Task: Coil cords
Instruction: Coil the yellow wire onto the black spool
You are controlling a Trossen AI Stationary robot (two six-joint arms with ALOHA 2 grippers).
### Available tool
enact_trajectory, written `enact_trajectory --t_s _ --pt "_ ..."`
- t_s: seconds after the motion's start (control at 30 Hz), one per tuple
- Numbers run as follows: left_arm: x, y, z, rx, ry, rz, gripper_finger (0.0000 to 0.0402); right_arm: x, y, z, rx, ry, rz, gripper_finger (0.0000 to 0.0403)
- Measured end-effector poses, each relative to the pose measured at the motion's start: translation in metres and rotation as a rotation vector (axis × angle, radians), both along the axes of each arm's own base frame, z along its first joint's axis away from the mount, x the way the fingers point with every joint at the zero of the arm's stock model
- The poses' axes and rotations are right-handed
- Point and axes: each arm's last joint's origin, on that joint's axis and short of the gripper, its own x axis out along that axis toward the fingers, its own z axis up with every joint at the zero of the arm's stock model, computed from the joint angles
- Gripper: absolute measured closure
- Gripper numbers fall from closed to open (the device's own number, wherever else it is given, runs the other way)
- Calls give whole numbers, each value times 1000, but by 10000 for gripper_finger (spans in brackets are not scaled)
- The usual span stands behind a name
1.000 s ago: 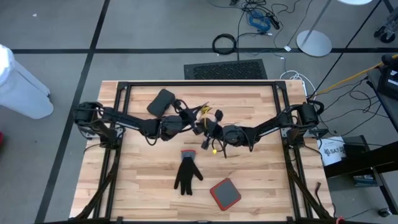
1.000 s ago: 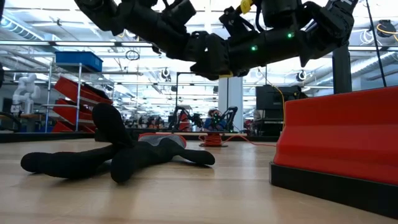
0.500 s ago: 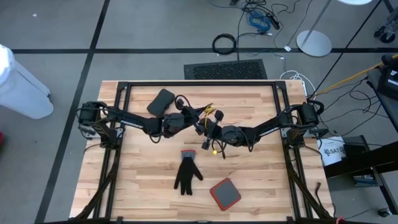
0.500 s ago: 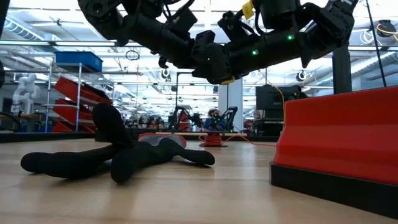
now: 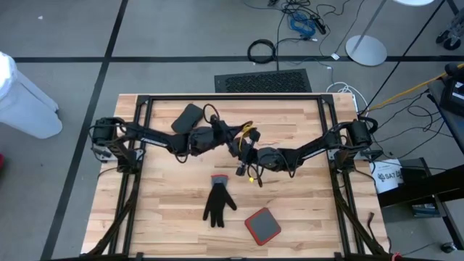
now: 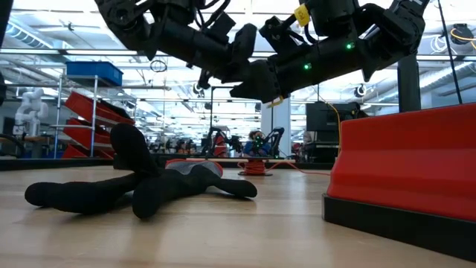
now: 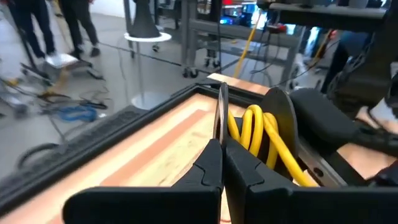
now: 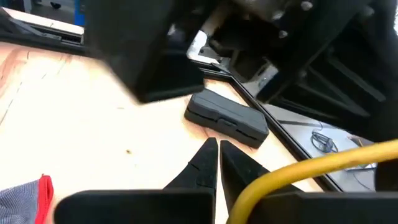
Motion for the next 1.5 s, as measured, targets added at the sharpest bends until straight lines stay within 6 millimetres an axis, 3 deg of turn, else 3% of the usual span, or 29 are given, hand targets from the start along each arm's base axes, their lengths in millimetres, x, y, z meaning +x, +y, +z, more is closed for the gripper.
enact_trajectory --t_s 0.2,0.73,1.2,1.5 --pt "1 1 7 -65 -84 -37 402 0 4 -2 -23 27 55 399" --pt "-1 -3 19 -137 -154 -187 402 -5 20 -4 -174 115 -40 399" --pt "-5 18 11 -251 -95 -408 401 -23 18 -25 -211 211 -83 399" --pt "-8 26 5 -289 -25 -455 401 -34 15 -37 -235 268 -104 399"
